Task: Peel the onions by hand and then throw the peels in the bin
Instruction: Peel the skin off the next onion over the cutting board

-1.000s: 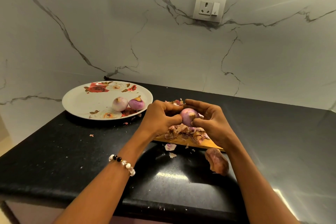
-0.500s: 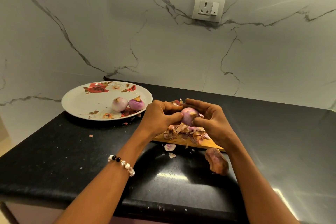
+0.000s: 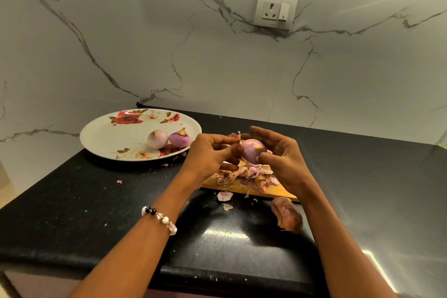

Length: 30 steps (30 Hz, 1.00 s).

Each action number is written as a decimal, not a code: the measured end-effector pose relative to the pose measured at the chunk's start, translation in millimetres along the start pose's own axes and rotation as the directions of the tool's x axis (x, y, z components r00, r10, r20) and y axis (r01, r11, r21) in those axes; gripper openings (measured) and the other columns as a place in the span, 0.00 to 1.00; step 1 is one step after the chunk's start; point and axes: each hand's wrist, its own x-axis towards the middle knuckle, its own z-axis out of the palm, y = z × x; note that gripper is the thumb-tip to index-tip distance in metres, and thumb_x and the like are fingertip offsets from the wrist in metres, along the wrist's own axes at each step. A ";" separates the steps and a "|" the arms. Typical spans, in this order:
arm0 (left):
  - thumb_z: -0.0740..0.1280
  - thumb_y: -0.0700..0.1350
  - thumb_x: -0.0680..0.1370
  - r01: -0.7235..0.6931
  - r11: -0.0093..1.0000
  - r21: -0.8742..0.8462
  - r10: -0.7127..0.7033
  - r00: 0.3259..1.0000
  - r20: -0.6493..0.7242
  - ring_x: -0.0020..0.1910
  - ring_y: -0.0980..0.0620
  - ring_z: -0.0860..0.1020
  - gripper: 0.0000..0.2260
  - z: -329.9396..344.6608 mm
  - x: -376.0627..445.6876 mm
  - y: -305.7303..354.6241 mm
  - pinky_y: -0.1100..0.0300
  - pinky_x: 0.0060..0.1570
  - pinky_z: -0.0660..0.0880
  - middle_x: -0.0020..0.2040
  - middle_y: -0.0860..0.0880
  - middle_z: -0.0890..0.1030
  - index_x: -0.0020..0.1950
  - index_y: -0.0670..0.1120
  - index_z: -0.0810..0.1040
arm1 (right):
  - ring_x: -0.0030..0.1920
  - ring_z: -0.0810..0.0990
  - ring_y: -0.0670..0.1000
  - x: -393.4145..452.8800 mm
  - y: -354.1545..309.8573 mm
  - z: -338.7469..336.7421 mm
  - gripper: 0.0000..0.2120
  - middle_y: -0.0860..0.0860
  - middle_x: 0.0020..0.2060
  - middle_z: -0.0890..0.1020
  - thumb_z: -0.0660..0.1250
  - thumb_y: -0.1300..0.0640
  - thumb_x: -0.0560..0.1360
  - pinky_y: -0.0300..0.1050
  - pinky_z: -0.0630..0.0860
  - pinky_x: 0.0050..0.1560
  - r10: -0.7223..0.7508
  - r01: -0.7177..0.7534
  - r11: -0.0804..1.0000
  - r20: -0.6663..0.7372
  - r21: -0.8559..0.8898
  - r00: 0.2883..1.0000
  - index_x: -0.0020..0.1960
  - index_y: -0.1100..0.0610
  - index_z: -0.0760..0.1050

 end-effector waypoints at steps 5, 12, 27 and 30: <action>0.73 0.38 0.71 0.015 0.997 0.071 -0.012 0.999 -0.041 0.42 0.48 0.84 0.14 -2.5 4.1 -6.0 0.50 0.43 0.82 0.45 0.44 0.85 0.56 0.41 0.82 | 0.60 0.80 0.54 -0.3 -0.4 1.2 0.28 0.51 0.56 0.84 0.64 0.79 0.71 0.44 0.81 0.51 0.009 -0.009 1.000 0.007 -0.003 1.000 0.67 0.62 0.73; 0.69 0.38 0.76 -0.089 0.915 0.394 0.154 0.978 -0.139 0.44 0.55 0.81 0.11 -4.9 5.4 -9.7 0.61 0.46 0.80 0.49 0.49 0.83 0.57 0.46 0.82 | 0.62 0.79 0.55 -1.5 -4.0 0.9 0.33 0.55 0.59 0.82 0.66 0.72 0.66 0.47 0.80 0.54 0.007 -0.004 0.998 0.036 -0.057 0.999 0.71 0.61 0.69; 0.72 0.38 0.72 -0.243 0.878 0.412 0.227 0.970 0.088 0.49 0.56 0.82 0.17 -1.1 -2.5 -2.7 0.66 0.49 0.79 0.53 0.47 0.84 0.60 0.45 0.81 | 0.64 0.78 0.53 -1.4 -5.6 4.9 0.42 0.55 0.63 0.79 0.70 0.69 0.64 0.56 0.76 0.63 0.023 0.008 0.955 0.099 -0.296 0.995 0.76 0.56 0.60; 0.70 0.35 0.73 -0.246 0.860 0.446 0.273 0.962 0.003 0.46 0.57 0.82 0.14 -3.2 -1.6 -3.8 0.70 0.47 0.77 0.51 0.47 0.84 0.57 0.44 0.82 | 0.63 0.78 0.54 -1.9 -6.5 4.6 0.41 0.56 0.62 0.80 0.68 0.70 0.65 0.56 0.77 0.62 0.023 0.000 0.966 0.084 -0.259 0.996 0.75 0.57 0.60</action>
